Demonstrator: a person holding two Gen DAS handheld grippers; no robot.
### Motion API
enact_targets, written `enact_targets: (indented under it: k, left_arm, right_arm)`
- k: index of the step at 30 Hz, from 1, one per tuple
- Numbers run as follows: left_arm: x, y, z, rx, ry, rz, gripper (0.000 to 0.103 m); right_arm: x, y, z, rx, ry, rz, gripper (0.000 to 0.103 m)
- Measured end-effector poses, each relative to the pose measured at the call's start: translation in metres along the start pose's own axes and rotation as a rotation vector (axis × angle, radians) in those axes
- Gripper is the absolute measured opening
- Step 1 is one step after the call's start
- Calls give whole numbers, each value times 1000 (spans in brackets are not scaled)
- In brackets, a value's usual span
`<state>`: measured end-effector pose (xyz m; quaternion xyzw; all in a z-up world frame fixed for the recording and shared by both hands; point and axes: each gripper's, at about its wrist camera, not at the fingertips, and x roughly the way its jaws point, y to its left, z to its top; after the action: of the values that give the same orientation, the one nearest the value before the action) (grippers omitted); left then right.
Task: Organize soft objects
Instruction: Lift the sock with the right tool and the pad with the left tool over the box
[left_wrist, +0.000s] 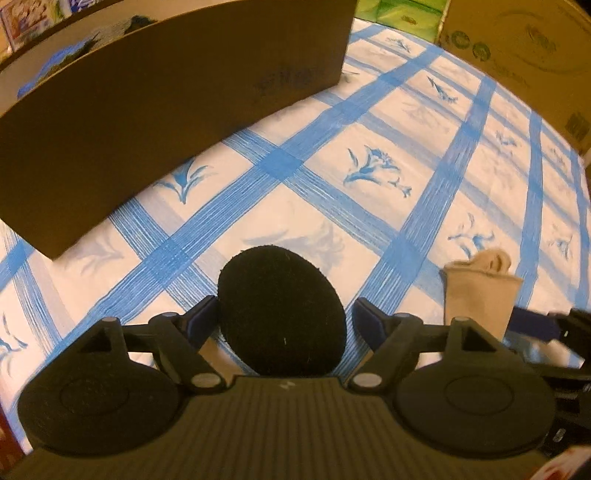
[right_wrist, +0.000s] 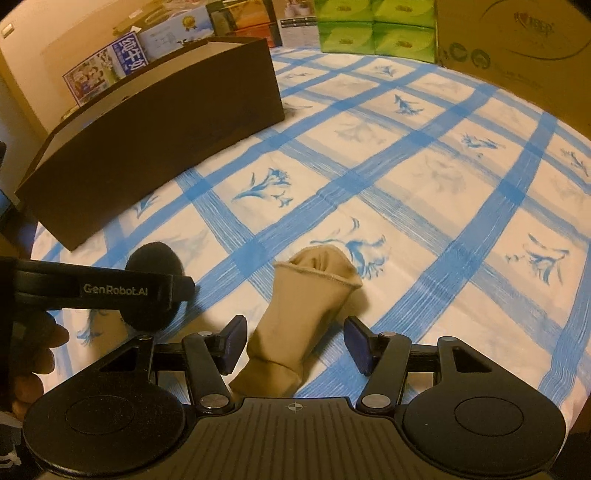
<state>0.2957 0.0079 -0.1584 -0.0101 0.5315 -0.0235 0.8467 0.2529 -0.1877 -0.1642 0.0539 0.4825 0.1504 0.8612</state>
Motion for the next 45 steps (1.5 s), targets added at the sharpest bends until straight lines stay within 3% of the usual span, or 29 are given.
enact_targets:
  k: [5, 13, 23, 32, 45]
  left_arm:
    - [-5, 3, -9, 25, -23, 9, 69]
    - [-13, 10, -22, 41, -29, 23, 68]
    - [-21, 12, -36, 50, -31, 27, 68]
    - [-33, 11, -43, 53, -40, 20, 67]
    - [-80, 9, -37, 52, -131, -9, 67]
  right_arm:
    - [2, 4, 2, -16, -6, -16, 46]
    - [10, 10, 3, -51, -12, -36, 37]
    - [10, 14, 1, -99, -14, -19, 14]
    - [-1, 21, -2, -129, -18, 5, 13]
    - [-38, 39, 8, -158, -85, 56, 13]
